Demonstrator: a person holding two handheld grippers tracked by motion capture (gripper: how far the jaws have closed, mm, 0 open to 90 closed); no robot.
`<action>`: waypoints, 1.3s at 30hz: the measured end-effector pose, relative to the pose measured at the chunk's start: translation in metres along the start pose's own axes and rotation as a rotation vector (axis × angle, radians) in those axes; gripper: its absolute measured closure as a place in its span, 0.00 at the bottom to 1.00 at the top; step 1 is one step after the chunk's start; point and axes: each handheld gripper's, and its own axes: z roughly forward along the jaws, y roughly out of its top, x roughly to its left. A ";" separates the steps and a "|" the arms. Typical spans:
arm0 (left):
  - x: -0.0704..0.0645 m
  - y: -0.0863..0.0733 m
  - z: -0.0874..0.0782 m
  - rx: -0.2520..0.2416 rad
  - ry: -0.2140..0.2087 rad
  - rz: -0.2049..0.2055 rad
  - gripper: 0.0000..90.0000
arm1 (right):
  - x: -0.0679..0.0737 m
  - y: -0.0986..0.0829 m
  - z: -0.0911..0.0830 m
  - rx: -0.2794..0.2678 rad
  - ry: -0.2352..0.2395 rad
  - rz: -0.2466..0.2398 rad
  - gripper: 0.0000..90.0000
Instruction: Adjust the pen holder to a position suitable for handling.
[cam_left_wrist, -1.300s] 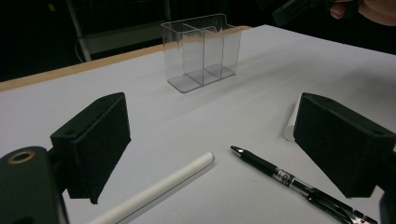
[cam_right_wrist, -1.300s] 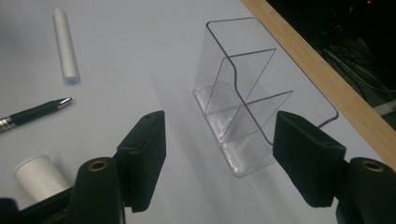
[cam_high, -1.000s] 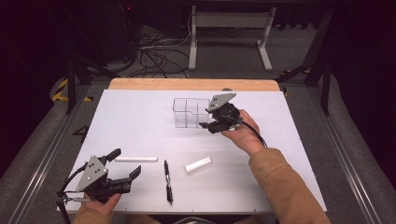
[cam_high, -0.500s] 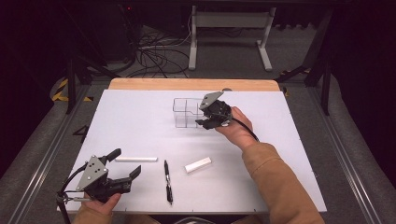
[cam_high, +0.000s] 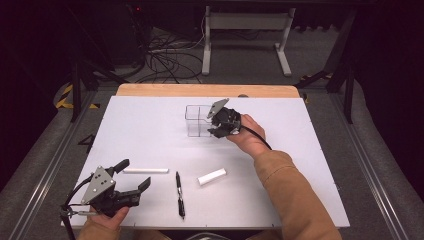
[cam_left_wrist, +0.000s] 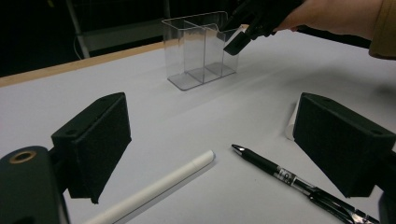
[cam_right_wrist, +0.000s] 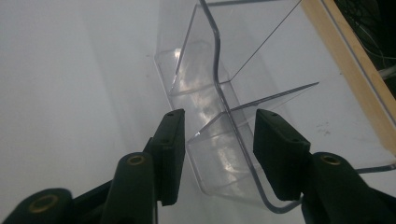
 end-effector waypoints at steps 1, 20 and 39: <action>0.000 0.000 0.000 0.000 0.000 0.000 0.13 | 0.000 0.000 0.001 0.006 0.004 0.000 0.62; 0.001 0.000 0.001 0.002 -0.001 -0.001 0.13 | 0.006 -0.002 -0.002 0.068 0.060 -0.066 0.88; 0.000 0.000 0.003 0.001 -0.005 -0.001 0.13 | 0.015 -0.007 -0.033 0.024 0.195 -0.143 0.98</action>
